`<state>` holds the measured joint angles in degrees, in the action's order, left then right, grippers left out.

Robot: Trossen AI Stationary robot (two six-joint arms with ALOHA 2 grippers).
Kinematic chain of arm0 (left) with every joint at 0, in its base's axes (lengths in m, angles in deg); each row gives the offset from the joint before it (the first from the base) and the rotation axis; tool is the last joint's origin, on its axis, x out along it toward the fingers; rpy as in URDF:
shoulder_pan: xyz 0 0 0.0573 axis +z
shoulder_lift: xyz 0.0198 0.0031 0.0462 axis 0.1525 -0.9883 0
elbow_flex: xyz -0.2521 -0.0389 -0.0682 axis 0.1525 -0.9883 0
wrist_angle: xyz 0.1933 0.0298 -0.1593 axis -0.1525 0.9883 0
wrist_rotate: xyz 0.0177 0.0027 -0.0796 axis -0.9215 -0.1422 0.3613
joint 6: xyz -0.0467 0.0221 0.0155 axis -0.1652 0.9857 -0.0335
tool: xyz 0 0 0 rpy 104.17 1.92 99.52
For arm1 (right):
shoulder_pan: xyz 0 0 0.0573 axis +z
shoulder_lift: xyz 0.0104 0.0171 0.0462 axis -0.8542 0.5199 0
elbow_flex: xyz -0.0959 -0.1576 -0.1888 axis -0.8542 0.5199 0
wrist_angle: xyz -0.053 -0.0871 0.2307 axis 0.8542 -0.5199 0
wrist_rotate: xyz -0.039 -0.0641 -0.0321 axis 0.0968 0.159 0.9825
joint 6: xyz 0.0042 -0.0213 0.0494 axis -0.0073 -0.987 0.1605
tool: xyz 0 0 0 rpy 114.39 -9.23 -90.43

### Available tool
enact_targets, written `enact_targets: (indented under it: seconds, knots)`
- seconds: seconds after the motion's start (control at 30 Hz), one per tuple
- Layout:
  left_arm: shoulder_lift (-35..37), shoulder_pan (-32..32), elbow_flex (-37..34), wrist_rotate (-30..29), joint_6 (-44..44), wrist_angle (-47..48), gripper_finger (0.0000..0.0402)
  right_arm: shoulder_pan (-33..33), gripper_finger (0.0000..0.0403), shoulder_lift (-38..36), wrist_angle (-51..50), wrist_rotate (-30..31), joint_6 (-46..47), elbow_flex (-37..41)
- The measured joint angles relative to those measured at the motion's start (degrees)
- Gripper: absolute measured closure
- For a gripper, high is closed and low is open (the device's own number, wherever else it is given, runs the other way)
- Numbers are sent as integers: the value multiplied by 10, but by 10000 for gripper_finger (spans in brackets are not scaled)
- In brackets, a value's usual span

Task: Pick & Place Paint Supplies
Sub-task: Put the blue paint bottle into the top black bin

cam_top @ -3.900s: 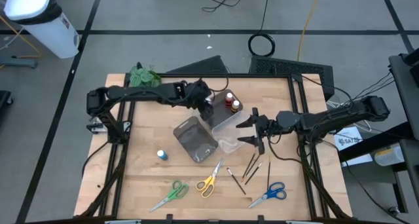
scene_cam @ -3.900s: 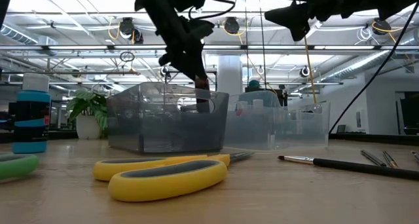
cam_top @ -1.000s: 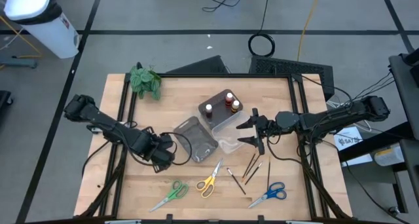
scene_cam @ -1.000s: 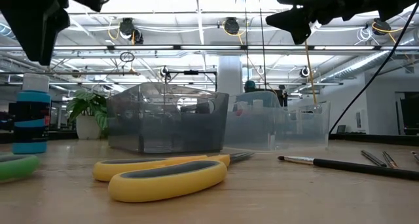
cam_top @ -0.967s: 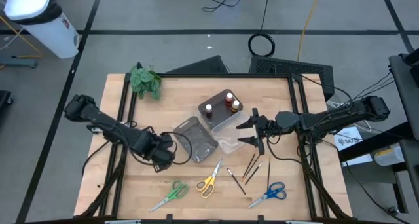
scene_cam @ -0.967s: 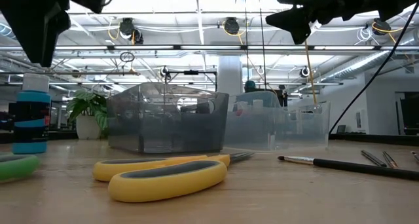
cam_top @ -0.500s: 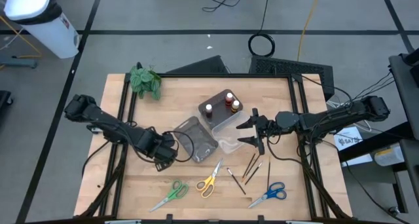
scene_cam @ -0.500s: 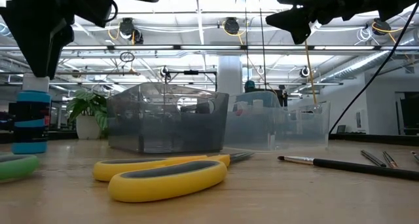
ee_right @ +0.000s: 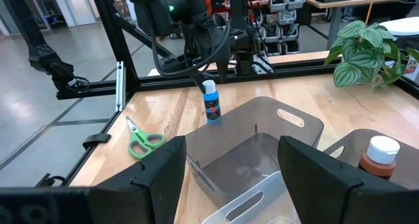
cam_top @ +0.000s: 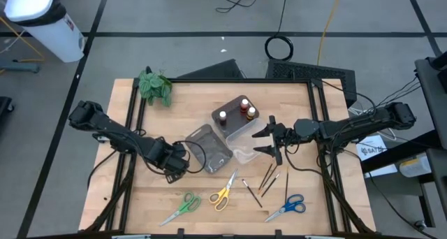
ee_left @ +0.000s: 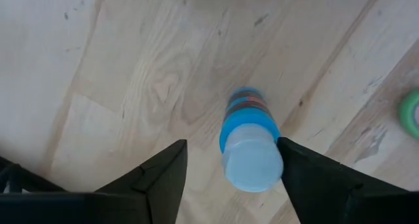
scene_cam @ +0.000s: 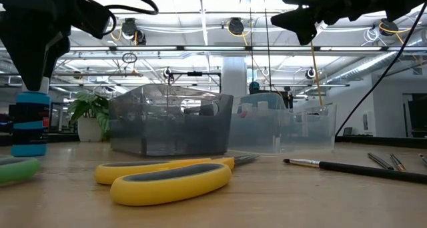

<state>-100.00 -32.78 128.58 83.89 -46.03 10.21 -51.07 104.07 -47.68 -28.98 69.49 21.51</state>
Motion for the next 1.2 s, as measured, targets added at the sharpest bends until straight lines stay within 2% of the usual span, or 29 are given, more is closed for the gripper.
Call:
enact_targets:
  seconds: [0.1,0.23,0.27,0.5,0.6,0.8,1.0,1.2]
  knots:
    - [0,0,0,0,0,-4,196,0,178,0,0,0,0,0]
    - [0,0,0,8,0,-15,277,0,178,0,0,0,0,0]
    - [0,0,0,9,0,-15,283,0,178,0,0,0,0,0]
    - [0,1,28,12,23,-16,283,0,179,0,0,0,0,0]
    - [2,1,64,1,49,-16,283,0,179,0,0,0,0,0]
    - [4,13,167,-60,126,-11,283,0,179,0,0,0,0,0]
    - [4,63,262,-144,223,-18,283,0,179,0,0,0,0,0]
    - [-8,149,307,-155,299,-30,283,0,179,0,0,3,-5,0]
